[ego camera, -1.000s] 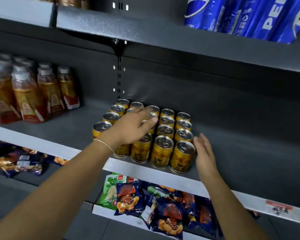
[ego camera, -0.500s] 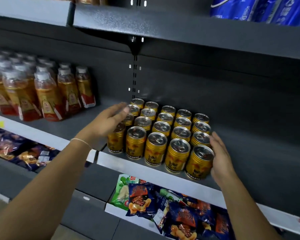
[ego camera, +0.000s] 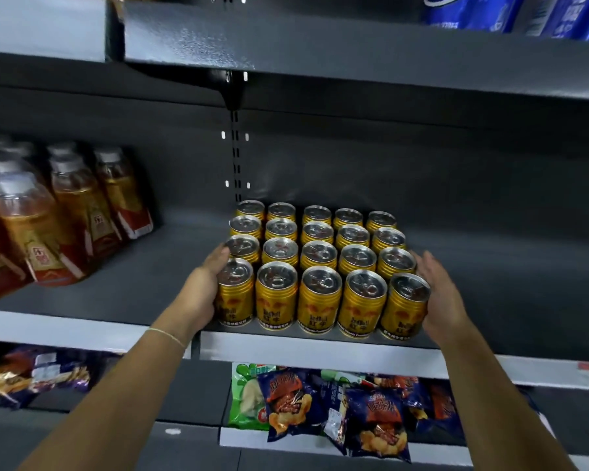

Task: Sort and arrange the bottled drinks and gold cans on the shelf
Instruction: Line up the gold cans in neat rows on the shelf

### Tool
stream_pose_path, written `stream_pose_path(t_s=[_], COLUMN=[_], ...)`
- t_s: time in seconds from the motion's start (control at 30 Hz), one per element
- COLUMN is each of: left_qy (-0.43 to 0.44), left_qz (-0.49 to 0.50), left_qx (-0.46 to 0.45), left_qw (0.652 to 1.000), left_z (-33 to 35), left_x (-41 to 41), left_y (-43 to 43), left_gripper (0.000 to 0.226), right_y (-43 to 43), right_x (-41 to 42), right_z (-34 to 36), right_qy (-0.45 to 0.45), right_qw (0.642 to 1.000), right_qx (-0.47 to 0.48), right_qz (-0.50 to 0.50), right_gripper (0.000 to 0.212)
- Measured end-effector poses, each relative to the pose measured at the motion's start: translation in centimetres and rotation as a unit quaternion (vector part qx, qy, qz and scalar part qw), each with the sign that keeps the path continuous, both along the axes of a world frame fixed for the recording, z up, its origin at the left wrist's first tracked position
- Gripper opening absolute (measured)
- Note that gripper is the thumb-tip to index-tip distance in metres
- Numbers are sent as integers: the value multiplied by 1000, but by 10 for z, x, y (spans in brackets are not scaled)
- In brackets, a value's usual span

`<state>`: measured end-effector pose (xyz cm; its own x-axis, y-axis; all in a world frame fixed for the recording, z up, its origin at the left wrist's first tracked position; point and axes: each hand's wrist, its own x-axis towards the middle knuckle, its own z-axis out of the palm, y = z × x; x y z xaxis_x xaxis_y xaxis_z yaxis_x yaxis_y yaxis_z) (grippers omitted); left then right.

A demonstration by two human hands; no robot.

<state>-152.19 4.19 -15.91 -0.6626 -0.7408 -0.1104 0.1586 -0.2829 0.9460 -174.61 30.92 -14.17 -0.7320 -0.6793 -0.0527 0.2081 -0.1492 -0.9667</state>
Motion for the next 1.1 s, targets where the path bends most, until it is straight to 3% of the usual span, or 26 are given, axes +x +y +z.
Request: stream_pose_path(t_s=[0.17,0.3,0.37,0.47,0.63,0.73,0.87,1.0,1.1], left_qy=[-34,-34,-41,-24,28,28,9,-37,-31], left_qz=[-74,-19,-11,-39,-51,-59,-65,-21,-56], left_qx=[-2,17,18,68,111,106,61,-37,-9], left_qw=[997,999,999,997,992,992,996,998,998], left_z=[2,14,23,29,21,16,14,20,25], left_x=[5,0,-8,-24,-36,-38,-38,-46,-56], left_y=[-7,-26,-30,-26,-27,-32,-46,-60,-66], left_gripper=[48,80,75,50,46,49,55,47,50], right_y=[3,1,-7,-20,-28,-28,-33,-51,-59], right_x=[-10,-41,-55,-65,-60,-66,-85,-97,-95], right_z=[-4,-11,-9,-4,-10,-13,-11,3,8], right_qy=[14,-12,-3,-40,-94,-92,-74,-51,-81], right_qw=[1000,1000,1000,999,992,992,997,998,996], right_qx=[-18,-6,15,27,7,-3,24,29,31], right_qz=[10,-15,-19,-6,89,89,19,-21,-3], right_gripper=[49,69,70,72,57,67,84,79,69])
